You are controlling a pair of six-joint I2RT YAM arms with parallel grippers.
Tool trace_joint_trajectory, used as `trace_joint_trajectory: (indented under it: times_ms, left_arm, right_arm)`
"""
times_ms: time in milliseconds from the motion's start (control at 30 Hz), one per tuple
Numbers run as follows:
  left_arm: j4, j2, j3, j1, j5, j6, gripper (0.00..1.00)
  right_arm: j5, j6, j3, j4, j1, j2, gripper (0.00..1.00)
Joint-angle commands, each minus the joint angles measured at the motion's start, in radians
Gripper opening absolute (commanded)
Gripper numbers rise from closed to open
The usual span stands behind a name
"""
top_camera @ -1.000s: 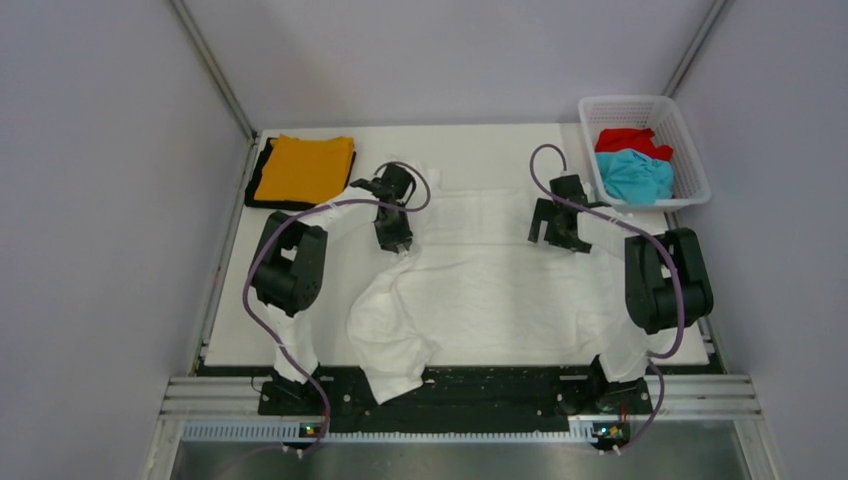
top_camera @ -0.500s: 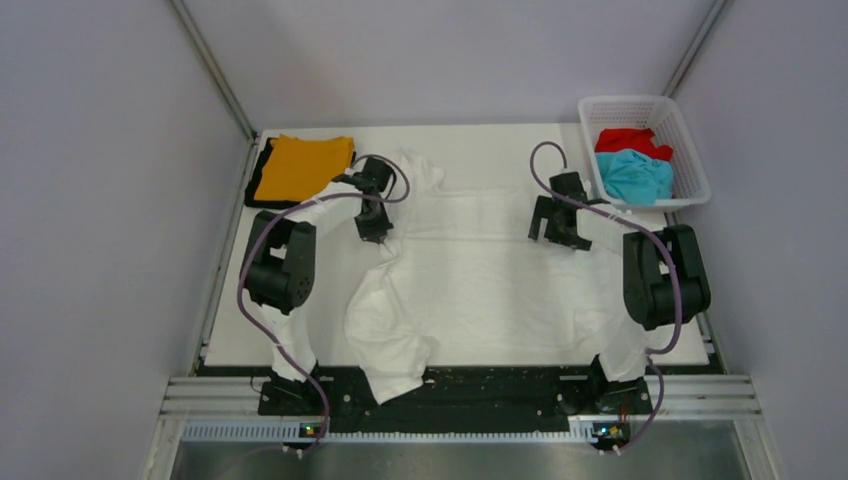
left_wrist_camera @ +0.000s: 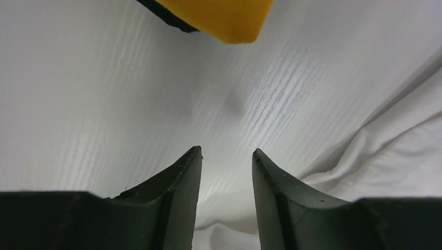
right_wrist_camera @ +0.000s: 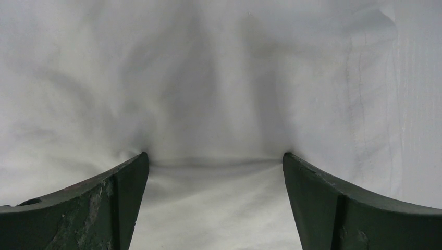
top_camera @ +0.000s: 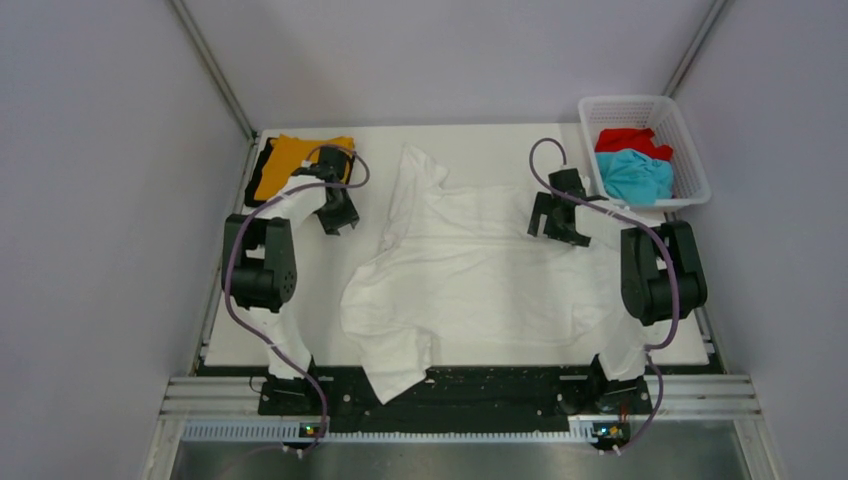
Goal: Fold and stack the t-shirts
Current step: Flatten out the tshirt
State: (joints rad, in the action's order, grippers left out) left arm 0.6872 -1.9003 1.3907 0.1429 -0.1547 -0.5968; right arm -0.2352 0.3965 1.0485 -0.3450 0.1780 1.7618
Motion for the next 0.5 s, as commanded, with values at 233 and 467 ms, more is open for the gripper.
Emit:
trace_joint_trajectory:
  times_ms: [233, 467]
  left_arm:
    - [-0.144, 0.288, -0.231, 0.094, 0.313, 0.181, 0.55]
    - [-0.123, 0.195, -0.198, 0.229, 0.196, 0.244, 0.53]
  right_arm:
    - [-0.001, -0.006, -0.005, -0.038, -0.015, 0.052, 0.99]
    - [0.005, -0.007, 0.0, -0.038, -0.015, 0.06, 0.99]
